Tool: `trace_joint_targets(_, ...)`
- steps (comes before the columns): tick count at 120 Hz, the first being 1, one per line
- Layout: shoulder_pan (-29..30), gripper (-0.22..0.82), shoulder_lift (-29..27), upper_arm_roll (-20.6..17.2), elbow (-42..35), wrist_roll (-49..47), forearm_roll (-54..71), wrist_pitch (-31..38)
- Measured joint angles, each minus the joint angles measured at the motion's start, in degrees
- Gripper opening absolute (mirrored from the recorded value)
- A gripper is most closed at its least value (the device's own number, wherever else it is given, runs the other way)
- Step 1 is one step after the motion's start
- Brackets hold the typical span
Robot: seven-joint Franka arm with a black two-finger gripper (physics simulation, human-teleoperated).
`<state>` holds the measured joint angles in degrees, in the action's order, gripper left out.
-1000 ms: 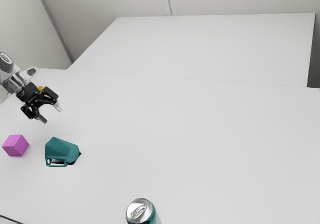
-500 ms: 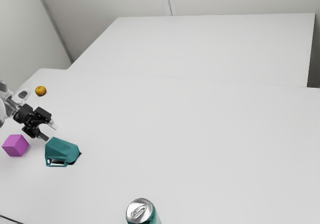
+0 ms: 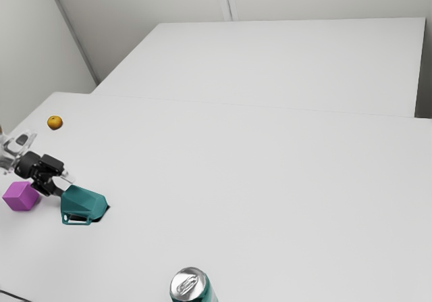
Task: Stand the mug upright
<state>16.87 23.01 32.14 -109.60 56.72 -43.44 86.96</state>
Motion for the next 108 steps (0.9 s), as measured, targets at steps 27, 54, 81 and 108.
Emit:
trace_joint_targets(27, -0.08, 0.6, -0.09, 0.02, -2.21, 2.31, -2.66, -1.09)
trace_joint_targets(54, -0.25, 0.6, -0.46, -0.44, -3.38, 3.81, -3.81, -1.41)
trace_joint_targets(81, -0.28, 0.48, -1.34, -1.31, -3.46, 4.56, -4.2, -1.3)
trace_joint_targets(108, -0.27, 0.14, -1.99, -1.3, -4.16, 4.96, -4.27, -1.28)
